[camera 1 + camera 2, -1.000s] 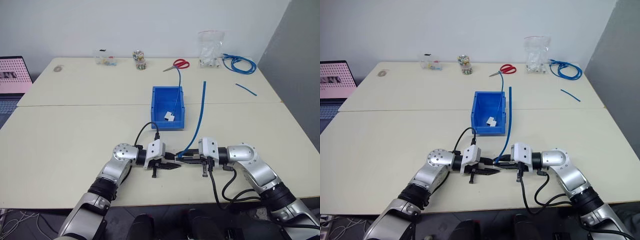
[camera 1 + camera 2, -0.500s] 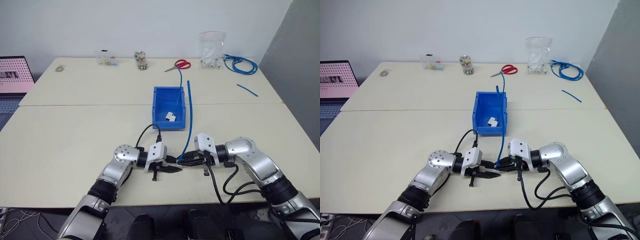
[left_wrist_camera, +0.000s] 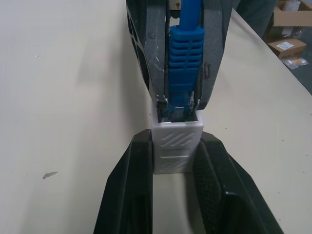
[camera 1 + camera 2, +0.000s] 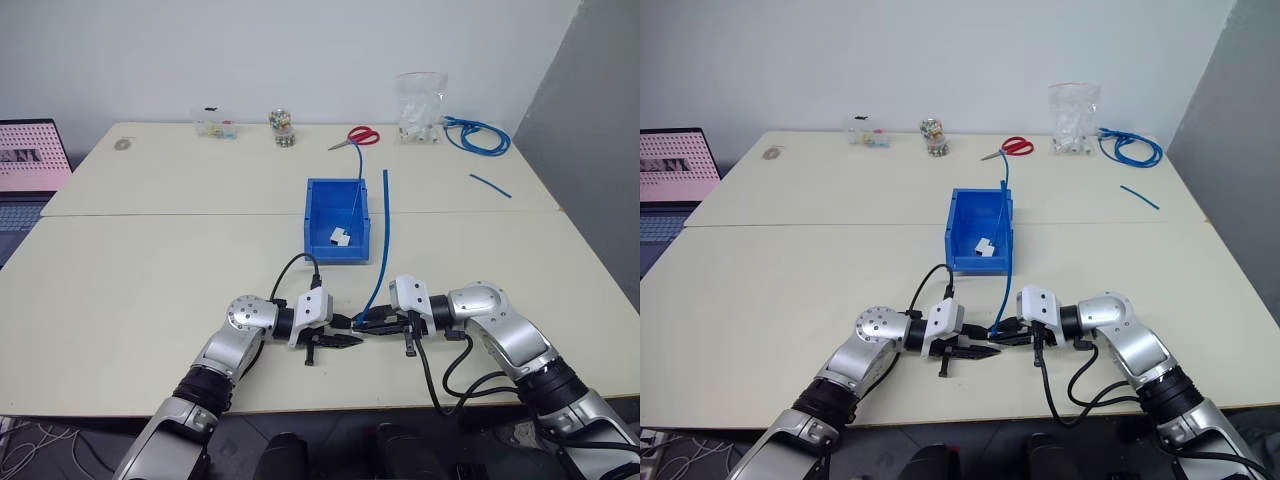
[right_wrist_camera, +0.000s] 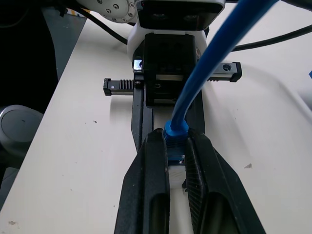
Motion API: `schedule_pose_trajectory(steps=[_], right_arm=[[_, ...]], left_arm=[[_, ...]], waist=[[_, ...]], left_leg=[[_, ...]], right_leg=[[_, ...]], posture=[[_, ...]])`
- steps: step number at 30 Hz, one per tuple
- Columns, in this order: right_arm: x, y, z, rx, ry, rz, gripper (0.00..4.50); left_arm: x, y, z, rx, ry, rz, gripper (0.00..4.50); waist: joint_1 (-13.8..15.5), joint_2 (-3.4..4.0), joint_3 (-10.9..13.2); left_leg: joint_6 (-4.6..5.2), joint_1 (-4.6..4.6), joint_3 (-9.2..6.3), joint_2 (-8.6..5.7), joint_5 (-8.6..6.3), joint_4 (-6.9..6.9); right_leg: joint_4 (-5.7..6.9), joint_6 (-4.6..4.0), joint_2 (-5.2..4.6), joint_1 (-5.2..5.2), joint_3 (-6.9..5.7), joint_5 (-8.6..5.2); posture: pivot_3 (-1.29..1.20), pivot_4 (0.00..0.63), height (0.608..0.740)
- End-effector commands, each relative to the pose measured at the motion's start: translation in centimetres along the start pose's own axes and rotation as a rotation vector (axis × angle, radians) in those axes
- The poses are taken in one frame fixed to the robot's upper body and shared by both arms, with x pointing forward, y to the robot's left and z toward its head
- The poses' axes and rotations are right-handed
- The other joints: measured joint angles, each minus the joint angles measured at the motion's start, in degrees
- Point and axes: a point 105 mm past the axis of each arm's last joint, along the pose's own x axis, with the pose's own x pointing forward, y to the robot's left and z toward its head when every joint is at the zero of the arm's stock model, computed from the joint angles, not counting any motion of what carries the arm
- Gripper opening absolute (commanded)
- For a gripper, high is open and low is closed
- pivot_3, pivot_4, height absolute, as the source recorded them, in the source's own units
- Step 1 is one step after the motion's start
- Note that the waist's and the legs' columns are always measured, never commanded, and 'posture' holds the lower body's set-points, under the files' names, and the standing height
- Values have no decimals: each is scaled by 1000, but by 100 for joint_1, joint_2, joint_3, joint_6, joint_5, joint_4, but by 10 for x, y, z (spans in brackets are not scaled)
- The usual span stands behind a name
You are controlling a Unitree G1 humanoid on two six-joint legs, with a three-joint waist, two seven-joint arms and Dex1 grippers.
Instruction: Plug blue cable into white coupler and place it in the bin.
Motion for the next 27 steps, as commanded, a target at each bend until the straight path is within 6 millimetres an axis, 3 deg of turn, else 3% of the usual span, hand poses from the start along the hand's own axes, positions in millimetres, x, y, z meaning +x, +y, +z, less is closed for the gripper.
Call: schedule_pose_trajectory(steps=[1, 20, 27], right_arm=[[2, 32, -80, 238, 278, 62, 167], [-4, 41, -113, 256, 420, 63, 167], [-4, 39, -101, 410, 363, 22, 167]], left_arm=[[-1, 2, 14, 54, -34, -1, 873], [2, 1, 14, 56, -39, 19, 873], [0, 0, 12, 54, -35, 33, 873]], waist=[[0, 3, -8], [-2, -2, -81], [-3, -5, -138]], left_leg=[[0, 1, -1, 0, 0, -1], [-1, 57, -4, 5, -3, -21], [-2, 66, -8, 9, -3, -41]], right_leg=[[1, -2, 0, 1, -1, -1], [-6, -37, -3, 48, -1, -23], [-18, -52, -8, 50, 1, -32]], posture=[[0, 150, 740], [0, 150, 740], [0, 150, 740]])
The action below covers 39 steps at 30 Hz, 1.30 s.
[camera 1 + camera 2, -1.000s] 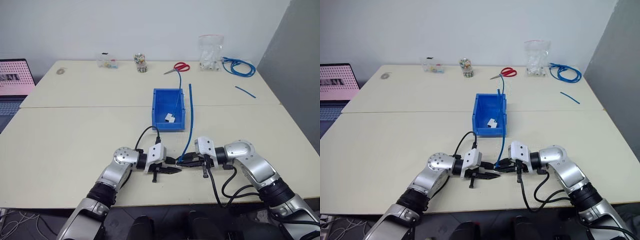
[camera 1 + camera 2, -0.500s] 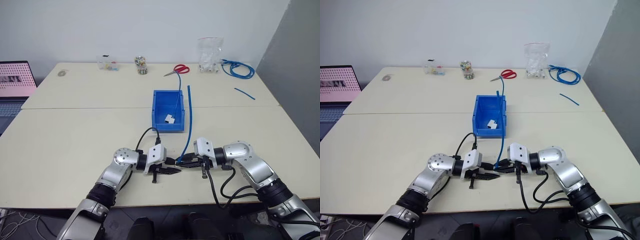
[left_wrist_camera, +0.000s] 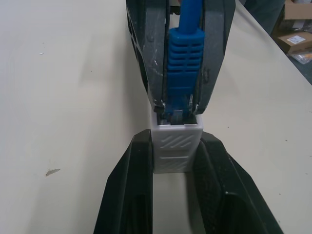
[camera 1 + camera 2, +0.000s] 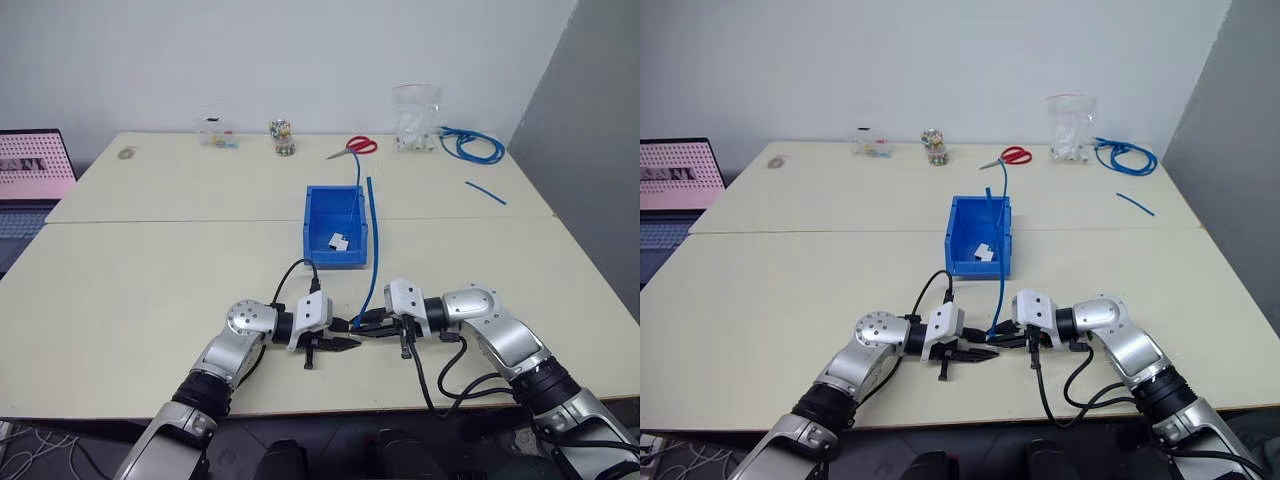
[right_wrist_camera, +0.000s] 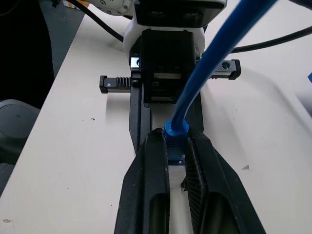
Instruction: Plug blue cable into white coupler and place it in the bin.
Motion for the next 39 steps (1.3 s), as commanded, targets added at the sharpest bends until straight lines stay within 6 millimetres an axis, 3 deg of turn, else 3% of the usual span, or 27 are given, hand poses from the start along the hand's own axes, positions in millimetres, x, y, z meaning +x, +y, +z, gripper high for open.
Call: schedule_pose_trajectory(steps=[1, 6, 11, 18, 25, 30, 33, 35, 39], right_arm=[[-9, 35, -94, 380, 338, 15, 167], [-12, 44, -108, 405, 449, 16, 167], [-14, 39, -124, 401, 512, -54, 167], [-11, 33, -116, 394, 462, -101, 167], [-12, 24, -98, 385, 390, -140, 167], [-28, 0, -25, 394, 168, -260, 167], [-39, -17, 19, 421, 47, -333, 167], [-45, -30, 44, 441, -18, -373, 167], [-52, -65, 83, 515, -116, -440, 167]], left_arm=[[-1, 3, 21, 75, -57, 10, 873], [0, 6, 20, 76, -58, 39, 873], [1, 9, 21, 77, -63, 60, 873], [2, 12, 21, 70, -73, 91, 873], [-1, 15, 28, 42, -104, 103, 2670], [-33, 7, 37, 13, -112, 147, 3724], [-50, 0, 44, -8, -113, 191, 4422], [-59, -2, 52, -22, -124, 243, 4485], [-78, 7, 73, -30, -155, 430, 4485]], waist=[[0, 3, -7], [1, 12, -18], [1, 28, -47], [1, 25, -49], [8, 29, -67], [9, 50, 5], [13, 61, 52], [17, 58, 104], [29, 53, 155]], left_leg=[[0, 1, -1, 0, 0, -2], [-1, 2, -4, 1, -1, -14], [-1, 20, -6, 2, -1, -42], [-4, 74, -26, 14, -3, -66], [-5, 74, -27, 31, -3, -69], [-12, 60, -28, 39, -7, -71], [-15, -28, -19, 36, -6, -67], [-17, -89, -18, 25, -4, -52], [-18, -224, -23, 8, -2, -38]], right_leg=[[-2, -1, -1, 1, 0, -1], [-11, -5, -2, 0, -2, -3], [-46, -5, -6, 15, -4, -4], [-80, -8, -11, 35, 1, -8], [-86, -7, -21, 37, 4, -8], [-91, -7, -23, 26, 3, -9], [-89, 0, -25, -29, 5, -4], [-73, 56, -30, -76, 3, 31], [-59, 62, -38, -201, 2, 37]], posture=[[0, 150, 740], [0, 150, 740], [0, 150, 740], [0, 150, 740], [0, 150, 740], [0, 150, 740], [0, 150, 740], [0, 150, 740], [0, 150, 740]])
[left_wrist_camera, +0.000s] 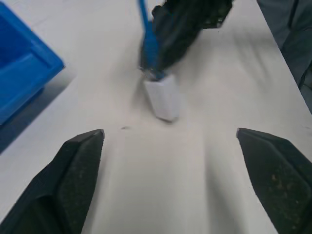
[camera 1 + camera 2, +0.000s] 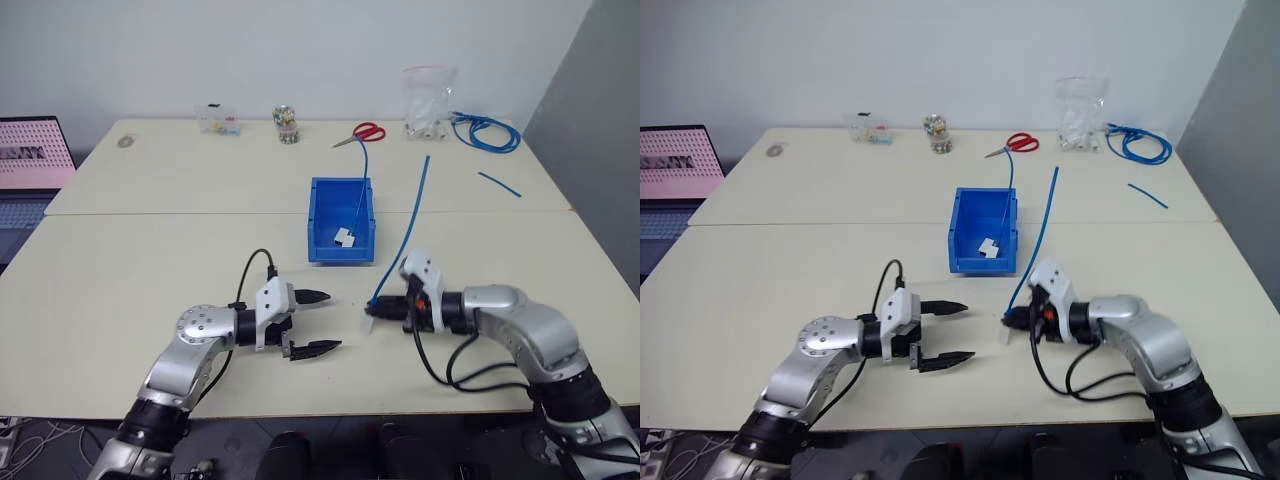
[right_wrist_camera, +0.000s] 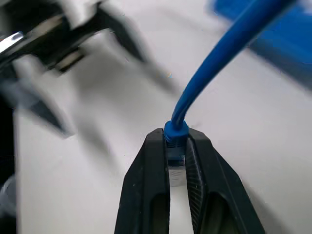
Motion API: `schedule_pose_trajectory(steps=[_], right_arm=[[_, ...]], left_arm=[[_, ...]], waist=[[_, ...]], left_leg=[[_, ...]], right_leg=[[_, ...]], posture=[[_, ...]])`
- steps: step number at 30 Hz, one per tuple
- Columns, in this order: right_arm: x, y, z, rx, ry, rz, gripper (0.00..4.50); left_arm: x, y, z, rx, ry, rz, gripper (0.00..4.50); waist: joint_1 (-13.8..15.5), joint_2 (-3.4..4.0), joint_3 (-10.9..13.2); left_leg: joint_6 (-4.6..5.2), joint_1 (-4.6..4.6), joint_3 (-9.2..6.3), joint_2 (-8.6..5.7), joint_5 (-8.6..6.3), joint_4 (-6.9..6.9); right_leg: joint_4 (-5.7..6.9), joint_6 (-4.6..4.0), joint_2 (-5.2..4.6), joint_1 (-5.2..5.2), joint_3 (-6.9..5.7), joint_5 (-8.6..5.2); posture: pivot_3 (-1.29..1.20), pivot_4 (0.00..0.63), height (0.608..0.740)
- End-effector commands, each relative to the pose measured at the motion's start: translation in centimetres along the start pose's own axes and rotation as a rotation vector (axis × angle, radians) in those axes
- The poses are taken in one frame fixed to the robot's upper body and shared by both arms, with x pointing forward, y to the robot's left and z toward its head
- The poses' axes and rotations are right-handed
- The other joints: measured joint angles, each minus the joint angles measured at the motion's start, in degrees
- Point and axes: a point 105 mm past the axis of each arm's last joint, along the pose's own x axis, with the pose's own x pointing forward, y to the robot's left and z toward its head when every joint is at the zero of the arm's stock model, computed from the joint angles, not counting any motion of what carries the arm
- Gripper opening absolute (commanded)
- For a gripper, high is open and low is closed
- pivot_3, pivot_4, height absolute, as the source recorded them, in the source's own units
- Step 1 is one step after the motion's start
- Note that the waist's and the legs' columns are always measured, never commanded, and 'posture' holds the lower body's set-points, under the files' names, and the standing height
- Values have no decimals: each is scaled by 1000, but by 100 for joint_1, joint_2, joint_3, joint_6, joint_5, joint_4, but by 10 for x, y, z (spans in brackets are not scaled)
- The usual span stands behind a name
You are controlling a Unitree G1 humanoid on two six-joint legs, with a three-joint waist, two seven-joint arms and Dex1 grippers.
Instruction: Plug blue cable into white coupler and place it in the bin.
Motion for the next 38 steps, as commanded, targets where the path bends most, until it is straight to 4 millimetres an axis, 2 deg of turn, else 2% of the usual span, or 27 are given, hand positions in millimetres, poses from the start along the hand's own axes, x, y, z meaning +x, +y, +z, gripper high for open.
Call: schedule_pose_trajectory(steps=[1, 5, 9, 11, 15, 18, 19, 20, 25, 27, 29, 32, 34, 38], right_arm=[[-4, -8, 42, 56, -92, -37, 167], [7, -34, 85, 146, -165, -115, 167], [19, -60, 101, 161, -159, -214, 167], [27, -71, 107, 166, -161, -254, 888], [39, -78, 114, 169, -159, -276, 1788], [41, -81, 118, 154, -163, -276, 2425], [42, -81, 120, 146, -165, -276, 2774], [41, -83, 122, 133, -170, -283, 2869], [32, -90, 134, 98, -206, -325, 4029], [2, -94, 144, 3, -269, -386, 4407], [-27, -88, 139, -131, -312, -450, 4407], [-47, -76, 114, -258, -346, -531, 4407], [-57, -72, 92, -335, -348, -602, 4407], [-76, -76, 28, -357, -316, -847, 4407]], left_arm=[[-10, 12, 36, 39, -78, 146, 4485], [-23, 34, 68, 16, -184, 418, 4485], [-34, 44, 80, 1, -235, 619, 4485], [-35, 38, 79, -24, -249, 662, 4500], [-28, 26, 73, -80, -257, 699, 4500], [-24, 22, 73, -98, -265, 701, 4500], [-22, 22, 73, -103, -269, 700, 4500], [-20, 22, 74, -106, -272, 700, 4500], [-18, 30, 74, -128, -284, 727, 4500], [-17, 43, 67, -136, -241, 775, 4500], [-19, 53, 54, -132, -172, 821, 4500], [-24, 59, 41, -141, -129, 871, 4500], [-28, 63, 35, -131, -110, 911, 4500], [-41, 75, 21, -130, -71, 1005, 4500]], waist=[[-1, -2, 14], [-8, -9, 24], [-12, -22, 37], [-7, -23, 38], [-13, -23, 38], [-11, -23, 39], [-11, -23, 39], [-11, -23, 39], [-9, -23, 39], [-2, -23, 41], [99, -25, 39], [138, -30, 35], [129, -34, 33], [107, -31, 33]], left_leg=[[0, -2, 0, 0, 0, 0], [3, -6, 6, -4, -3, -6], [4, -6, 17, -12, -3, -5], [4, -6, 21, -12, -3, -5], [4, -8, 29, -12, -3, -6], [3, -7, 32, -10, -3, -4], [4, -7, 30, -9, -3, -5], [3, -6, 30, -9, -3, -4], [3, -6, 35, -12, -2, 0], [3, -6, 35, -12, -2, 0], [3, -11, 30, -13, -2, 0], [3, -16, 25, -14, -3, 3], [-2, -15, 25, -9, -6, 4], [-3, -7, 29, -18, -5, 0]], right_leg=[[-1, -1, -3, -1, 1, 1], [-10, -25, -8, -2, 0, 14], [-11, -26, -12, -1, 3, 16], [-12, -27, -12, 0, 2, 17], [-11, -28, -12, -1, 7, 17], [-6, -29, -14, -1, 3, 18], [-3, -30, -13, -1, -1, 18], [-2, -30, -12, -1, -3, 18], [1, -29, -5, 1, -3, 18], [1, -29, -3, 2, -4, 18], [-2, -29, -3, 4, -13, 18], [-8, -21, -6, 6, -9, 13], [-16, -10, -35, 14, -11, 5], [-4, -9, -45, 12, -9, 5]], posture=[[0, 150, 740], [0, 150, 740], [0, 150, 740], [0, 150, 740], [0, 150, 740], [0, 150, 740], [0, 150, 740], [0, 150, 740], [0, 150, 740], [0, 150, 740], [0, 150, 740], [0, 150, 740], [0, 150, 740], [0, 150, 740]])
